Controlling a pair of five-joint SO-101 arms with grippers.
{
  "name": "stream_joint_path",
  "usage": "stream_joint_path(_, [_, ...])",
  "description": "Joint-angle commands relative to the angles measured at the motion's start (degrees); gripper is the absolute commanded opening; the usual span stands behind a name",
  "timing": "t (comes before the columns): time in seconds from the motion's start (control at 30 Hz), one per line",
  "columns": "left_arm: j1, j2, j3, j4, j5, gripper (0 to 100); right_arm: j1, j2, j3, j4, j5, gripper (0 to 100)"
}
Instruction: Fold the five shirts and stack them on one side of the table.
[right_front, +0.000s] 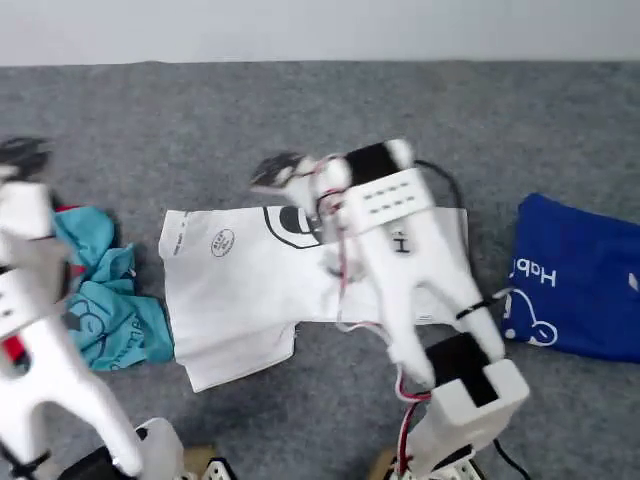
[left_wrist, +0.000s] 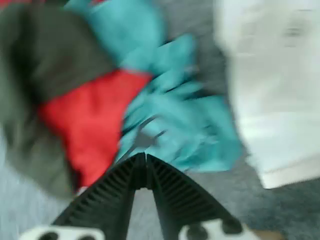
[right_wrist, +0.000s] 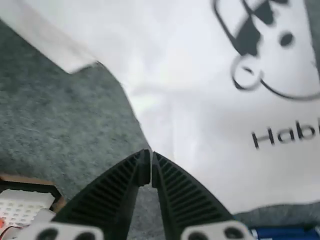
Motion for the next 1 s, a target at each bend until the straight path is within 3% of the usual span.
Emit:
stream_joint_path(0.0, [-11.0, -1.8, -1.6, 1.0, 0.4, 0, -7.1, 0.5, -0.4, 1.4, -2.2, 10.5])
stream_joint_path(0.17, [-18.7, -1.8, -1.4, -0.4, 0.4, 0, -15.5, 6.1, -0.8, -2.1, -3.4, 18.1])
stream_joint_path(0.43, [-19.5, -2.0, 0.3, -1.1, 0.4, 0, -26.4, 9.7, -0.8, -8.7, -3.4, 16.6])
stream_joint_path(0.97, [-19.2, -1.8, 1.1, -2.3, 0.4, 0, -30.2, 12.7, -0.9, -19.6, -3.4, 16.6])
